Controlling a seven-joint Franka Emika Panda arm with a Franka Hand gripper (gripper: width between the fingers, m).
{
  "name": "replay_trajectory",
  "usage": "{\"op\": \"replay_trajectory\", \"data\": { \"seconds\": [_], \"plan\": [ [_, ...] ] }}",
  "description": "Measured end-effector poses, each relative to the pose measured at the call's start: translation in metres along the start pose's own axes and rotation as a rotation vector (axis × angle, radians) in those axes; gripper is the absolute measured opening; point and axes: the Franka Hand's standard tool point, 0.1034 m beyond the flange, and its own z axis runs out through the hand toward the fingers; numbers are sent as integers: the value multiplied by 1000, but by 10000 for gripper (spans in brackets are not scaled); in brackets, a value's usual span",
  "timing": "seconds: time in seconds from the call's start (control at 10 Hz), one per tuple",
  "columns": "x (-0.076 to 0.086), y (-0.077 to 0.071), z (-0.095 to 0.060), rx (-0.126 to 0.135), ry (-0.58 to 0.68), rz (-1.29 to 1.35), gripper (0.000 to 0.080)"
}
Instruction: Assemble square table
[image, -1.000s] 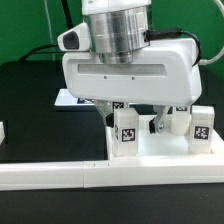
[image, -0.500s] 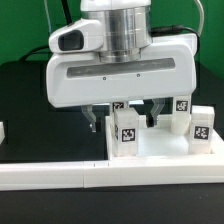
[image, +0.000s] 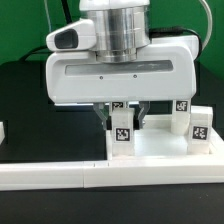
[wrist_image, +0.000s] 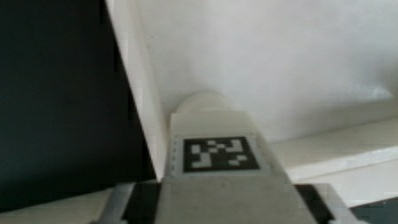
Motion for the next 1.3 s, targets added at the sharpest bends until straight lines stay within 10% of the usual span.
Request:
{"op": "replay_trajectory", "data": {
  "seconds": [0.7, 1.1, 1.3],
  "plan": [
    [1, -3, -2, 13, -15, 774, 287],
    [1, -7, 0, 108, -77, 1424, 288],
    [2, -6, 0, 106, -63, 1586, 288]
  ]
}}
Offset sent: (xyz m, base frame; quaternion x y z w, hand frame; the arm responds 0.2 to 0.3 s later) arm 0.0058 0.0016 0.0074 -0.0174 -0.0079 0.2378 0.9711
